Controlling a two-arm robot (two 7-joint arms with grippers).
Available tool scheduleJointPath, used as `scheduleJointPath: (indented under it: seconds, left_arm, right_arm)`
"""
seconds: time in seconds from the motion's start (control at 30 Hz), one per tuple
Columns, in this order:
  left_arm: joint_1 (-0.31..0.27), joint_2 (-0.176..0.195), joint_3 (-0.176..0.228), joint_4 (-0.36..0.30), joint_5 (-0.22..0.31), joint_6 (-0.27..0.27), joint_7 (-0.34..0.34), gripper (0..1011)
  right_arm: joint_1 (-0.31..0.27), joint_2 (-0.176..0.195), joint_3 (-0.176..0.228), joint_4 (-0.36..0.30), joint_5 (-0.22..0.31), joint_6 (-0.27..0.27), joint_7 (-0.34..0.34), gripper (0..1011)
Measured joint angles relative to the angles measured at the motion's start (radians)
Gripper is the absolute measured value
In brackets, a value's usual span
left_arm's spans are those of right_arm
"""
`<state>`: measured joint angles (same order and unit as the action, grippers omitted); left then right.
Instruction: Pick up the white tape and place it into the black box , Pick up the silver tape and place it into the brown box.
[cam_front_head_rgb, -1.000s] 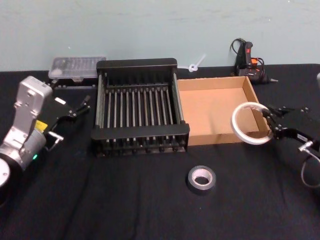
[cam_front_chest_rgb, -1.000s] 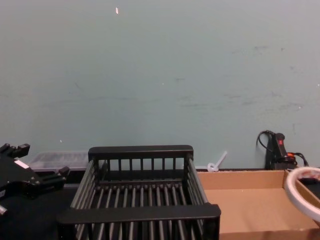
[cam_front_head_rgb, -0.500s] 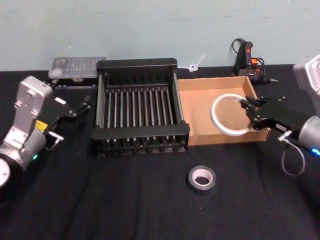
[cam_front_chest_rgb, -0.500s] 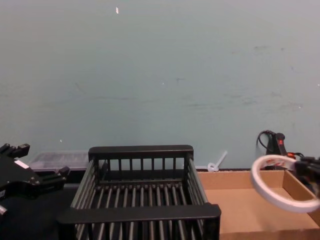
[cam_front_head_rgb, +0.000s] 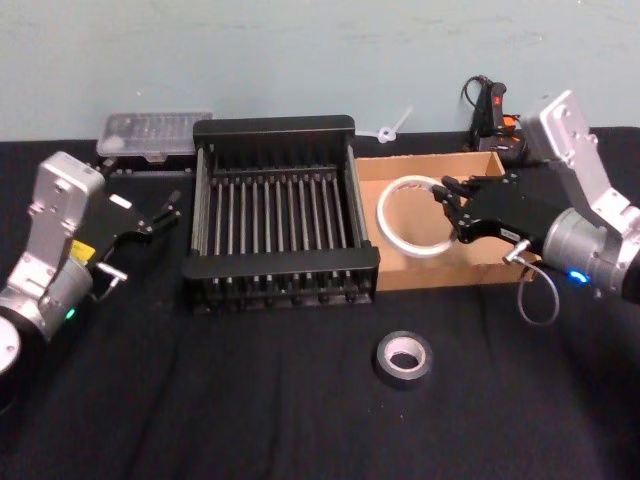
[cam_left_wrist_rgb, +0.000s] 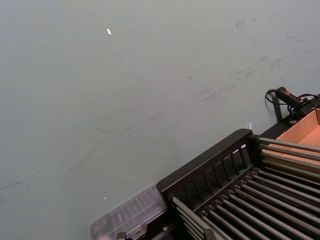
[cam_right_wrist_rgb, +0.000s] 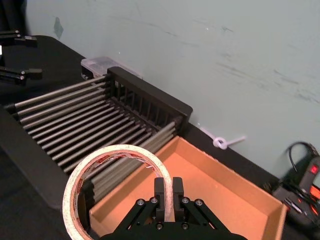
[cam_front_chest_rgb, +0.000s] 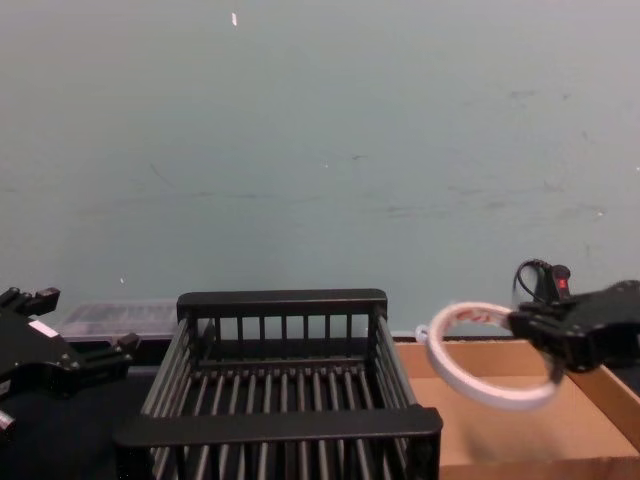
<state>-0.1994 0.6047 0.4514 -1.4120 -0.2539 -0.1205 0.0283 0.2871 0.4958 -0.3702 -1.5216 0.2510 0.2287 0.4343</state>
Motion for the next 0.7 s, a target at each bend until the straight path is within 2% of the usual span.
scheduleJointPath:
  seconds: [0.27, 0.4, 0.7]
  left_arm:
    - [0.000, 0.000, 0.000, 0.000, 0.000, 0.000, 0.000, 1001]
    - [0.000, 0.000, 0.000, 0.000, 0.000, 0.000, 0.000, 1001]
    - [0.000, 0.000, 0.000, 0.000, 0.000, 0.000, 0.000, 1001]
  right_arm:
    - [0.069, -0.048, -0.038, 0.064, -0.027, -0.009, 0.006, 101]
    - [0.124, -0.085, -0.062, 0.123, -0.038, -0.011, 0.016, 101]
    - [0.194, -0.135, -0.095, 0.200, -0.057, -0.020, 0.028, 101]
